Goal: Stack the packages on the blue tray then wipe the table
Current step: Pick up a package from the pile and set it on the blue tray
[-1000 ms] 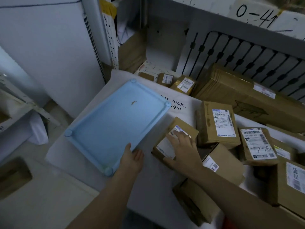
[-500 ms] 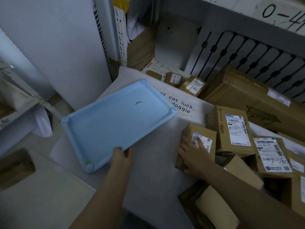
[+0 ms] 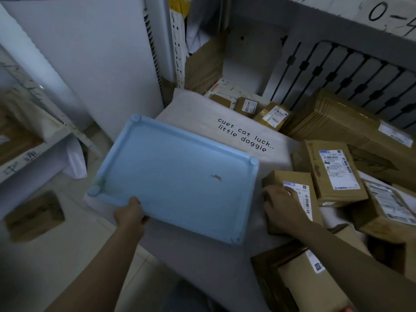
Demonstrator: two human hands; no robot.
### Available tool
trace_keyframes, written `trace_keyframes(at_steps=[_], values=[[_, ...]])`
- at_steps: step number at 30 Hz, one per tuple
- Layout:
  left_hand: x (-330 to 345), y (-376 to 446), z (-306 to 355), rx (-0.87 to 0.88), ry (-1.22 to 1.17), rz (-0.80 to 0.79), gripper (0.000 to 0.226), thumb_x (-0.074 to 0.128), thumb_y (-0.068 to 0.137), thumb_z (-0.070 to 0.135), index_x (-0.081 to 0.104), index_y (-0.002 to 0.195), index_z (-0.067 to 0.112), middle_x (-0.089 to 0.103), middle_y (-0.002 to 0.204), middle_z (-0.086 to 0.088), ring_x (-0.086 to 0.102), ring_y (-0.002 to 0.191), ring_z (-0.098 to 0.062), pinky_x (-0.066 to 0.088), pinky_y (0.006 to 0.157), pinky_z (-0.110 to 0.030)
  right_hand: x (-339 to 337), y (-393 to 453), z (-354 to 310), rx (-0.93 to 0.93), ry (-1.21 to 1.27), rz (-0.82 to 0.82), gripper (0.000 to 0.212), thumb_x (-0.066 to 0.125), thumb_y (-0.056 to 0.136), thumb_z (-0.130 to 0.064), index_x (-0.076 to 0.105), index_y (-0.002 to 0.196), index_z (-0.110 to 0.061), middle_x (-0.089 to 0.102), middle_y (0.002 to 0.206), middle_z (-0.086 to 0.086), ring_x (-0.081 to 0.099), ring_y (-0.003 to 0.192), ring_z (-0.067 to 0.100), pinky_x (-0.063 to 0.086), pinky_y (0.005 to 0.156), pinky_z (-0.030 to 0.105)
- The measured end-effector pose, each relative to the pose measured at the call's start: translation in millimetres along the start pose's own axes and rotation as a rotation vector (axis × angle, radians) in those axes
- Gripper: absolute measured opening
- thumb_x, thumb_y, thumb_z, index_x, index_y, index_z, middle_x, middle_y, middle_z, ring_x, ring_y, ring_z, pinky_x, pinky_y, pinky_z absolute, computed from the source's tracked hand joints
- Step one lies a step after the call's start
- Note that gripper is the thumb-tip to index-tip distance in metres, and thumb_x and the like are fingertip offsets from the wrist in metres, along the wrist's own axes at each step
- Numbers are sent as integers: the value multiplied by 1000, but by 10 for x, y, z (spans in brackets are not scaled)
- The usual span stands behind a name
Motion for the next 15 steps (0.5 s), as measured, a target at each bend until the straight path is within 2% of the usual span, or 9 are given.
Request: trace_keyframes(at_steps=[3, 7, 12, 15], values=[[15, 28, 19, 6, 89, -72, 39, 48, 97, 7, 46, 135, -3, 53, 138, -19, 55, 102, -34, 47, 84, -41, -52, -5, -154, 12, 123, 54, 37, 62, 89, -16, 56, 125, -12, 57, 126, 11, 53, 117, 33, 34, 101, 42], [46, 52, -33, -14, 160, -110, 37, 47, 99, 8, 46, 135, -2, 53, 138, -21, 52, 100, -32, 45, 86, -40, 140, -74, -310, 14, 172, -95, 51, 62, 93, -21, 46, 140, -14, 44, 142, 8, 43, 130, 26, 34, 106, 34], [110, 154, -32, -51, 194, -127, 40, 51, 99, 12, 44, 137, 2, 53, 138, -19, 53, 123, -40, 47, 88, -40, 398, -165, -305, 58, 137, -234, 56, 60, 94, -29, 39, 145, -18, 36, 150, 4, 37, 136, 22, 34, 113, 36], [186, 229, 2, -61, 170, -139, 41, 54, 98, 9, 45, 138, 0, 53, 139, -22, 53, 124, -40, 48, 89, -41, 480, -193, -272, 70, 114, -259, 55, 59, 95, -29, 39, 145, -18, 37, 149, 3, 39, 136, 21, 35, 112, 35]])
Point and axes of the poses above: each hand's wrist, its own y-axis towards the middle knuckle, its own x-axis out of the palm, z = x × y, the point moved 7 cm from there along y, towards the middle knuckle
